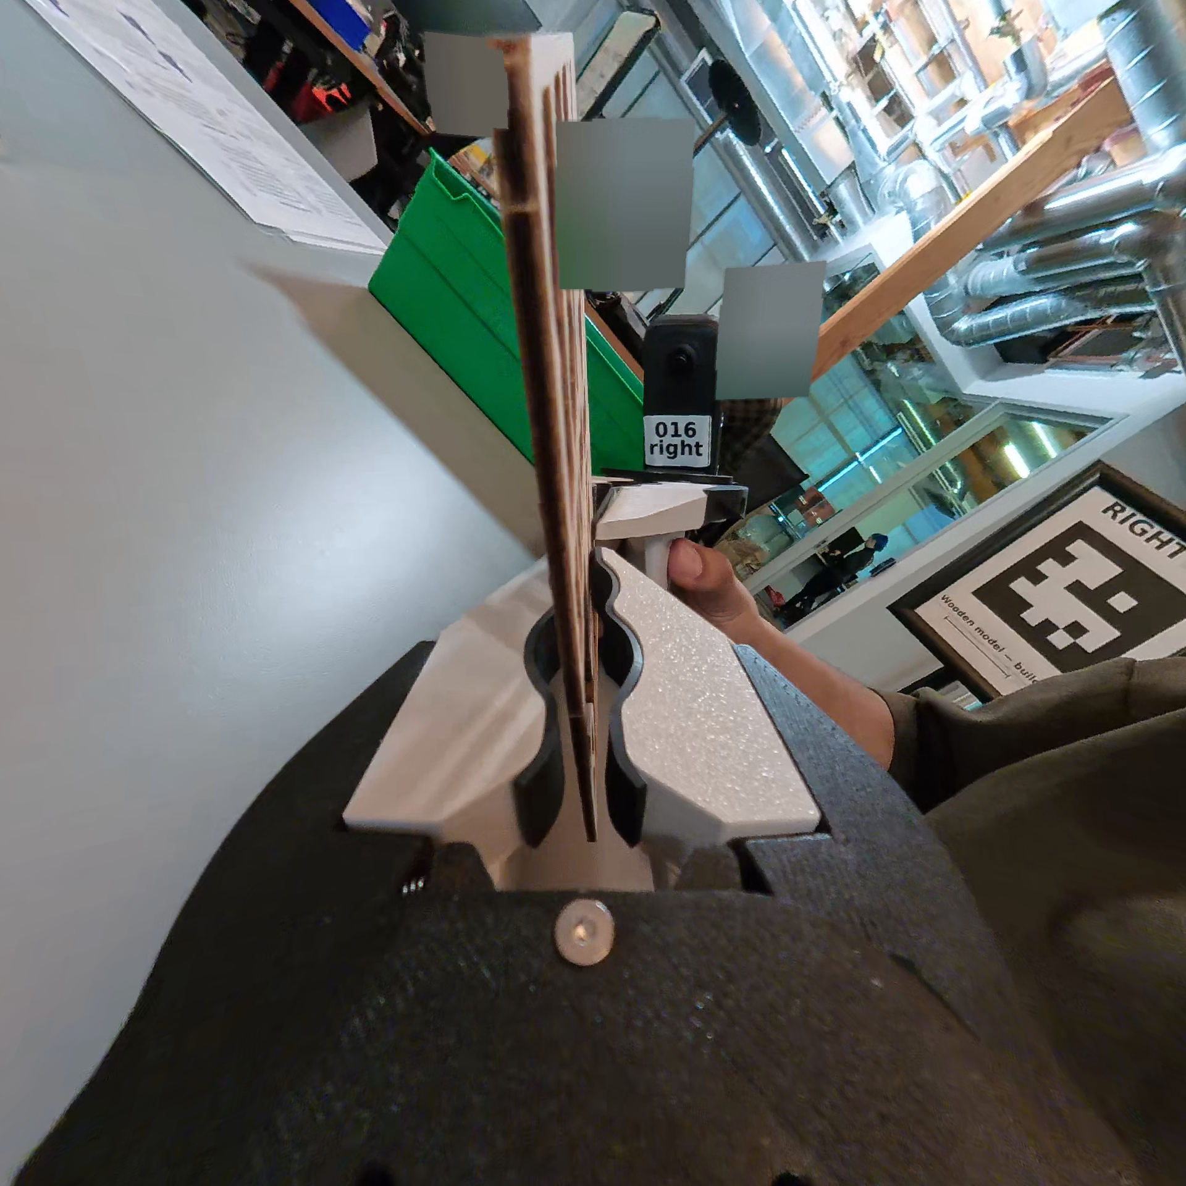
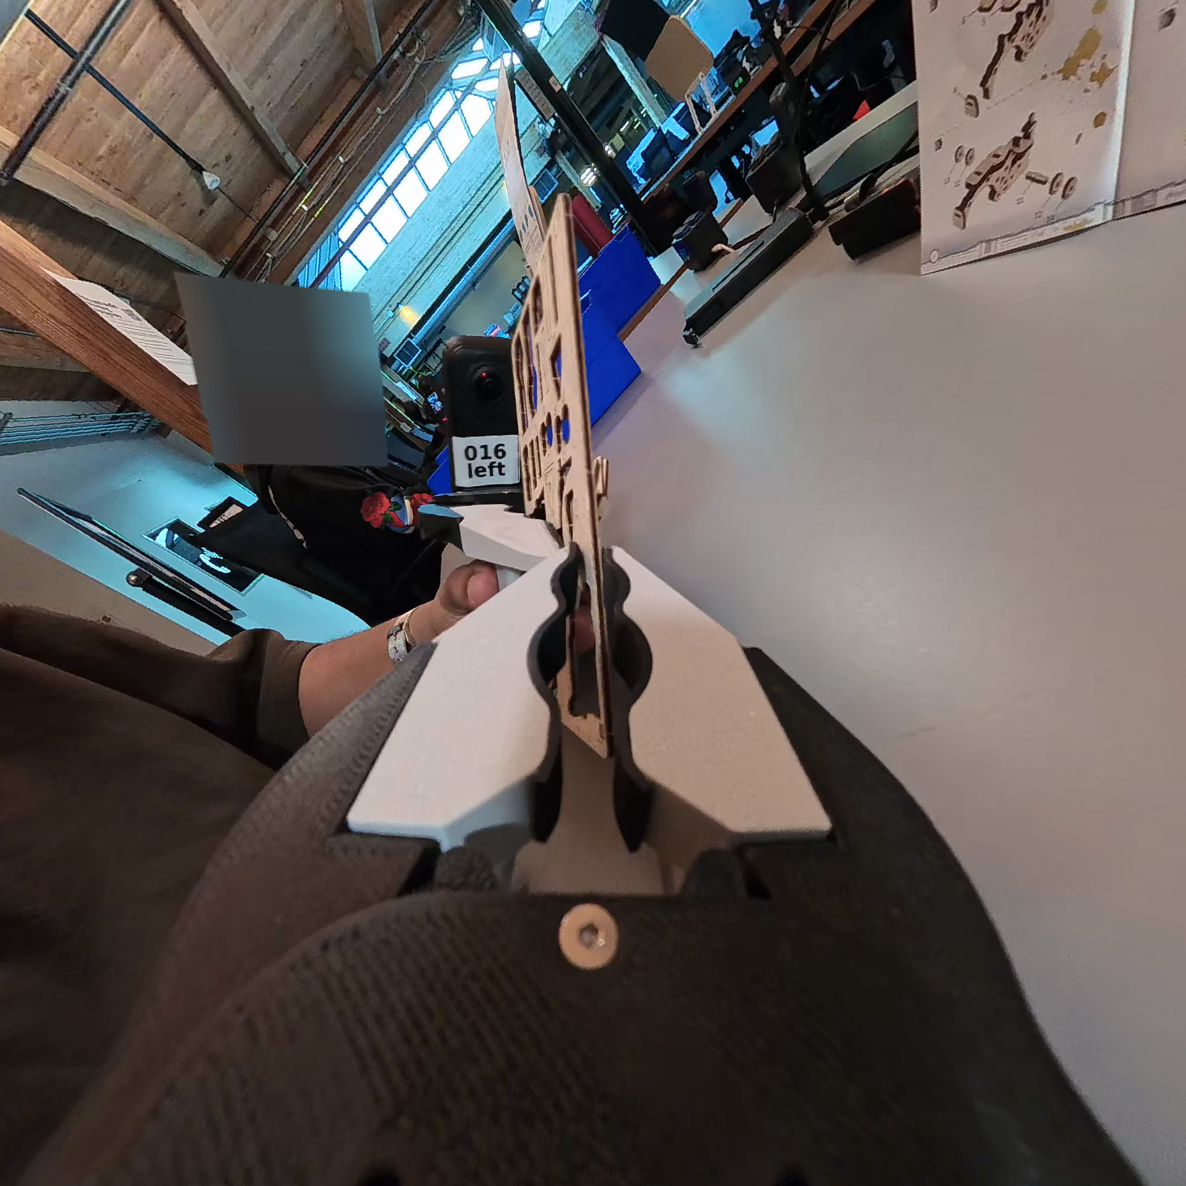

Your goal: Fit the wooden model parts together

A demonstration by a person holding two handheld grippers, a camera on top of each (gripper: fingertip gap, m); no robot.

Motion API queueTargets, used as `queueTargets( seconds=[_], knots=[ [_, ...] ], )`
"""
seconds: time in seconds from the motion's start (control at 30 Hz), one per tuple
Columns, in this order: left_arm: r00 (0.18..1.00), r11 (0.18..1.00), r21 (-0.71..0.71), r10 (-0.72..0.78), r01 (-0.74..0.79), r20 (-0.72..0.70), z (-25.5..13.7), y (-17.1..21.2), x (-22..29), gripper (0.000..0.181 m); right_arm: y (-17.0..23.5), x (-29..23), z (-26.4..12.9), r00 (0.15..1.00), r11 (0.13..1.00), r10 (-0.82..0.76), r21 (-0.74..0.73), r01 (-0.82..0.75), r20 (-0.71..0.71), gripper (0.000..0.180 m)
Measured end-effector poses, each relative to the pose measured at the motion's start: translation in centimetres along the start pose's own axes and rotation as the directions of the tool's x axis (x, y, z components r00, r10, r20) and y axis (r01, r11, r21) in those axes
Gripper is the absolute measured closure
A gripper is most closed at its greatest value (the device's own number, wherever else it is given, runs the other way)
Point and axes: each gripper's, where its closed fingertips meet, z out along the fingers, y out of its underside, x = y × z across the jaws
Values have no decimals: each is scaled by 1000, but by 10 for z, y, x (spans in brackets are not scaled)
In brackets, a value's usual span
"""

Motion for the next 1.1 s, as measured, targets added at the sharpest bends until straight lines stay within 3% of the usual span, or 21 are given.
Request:
queueTargets(
  seconds=[0.13,0.6,0.87,1.1],
  knots=[
    [1000,1000,-15,-4,4,-12,0,2,1,181,2,-1,-1,1000,1000,8,-19,-8,3,174],
    [996,999,-44,20,-16,92,5,7,-9,181,7,16,-2,928,966,-242,-161,203,-283,173],
    [997,999,-36,-1,4,74,4,6,-9,181,4,13,-3,963,981,-186,-86,172,-195,172],
    [999,999,-19,-31,32,45,2,3,-7,181,-15,6,-16,996,995,-64,68,68,-64,169]
  ],
)
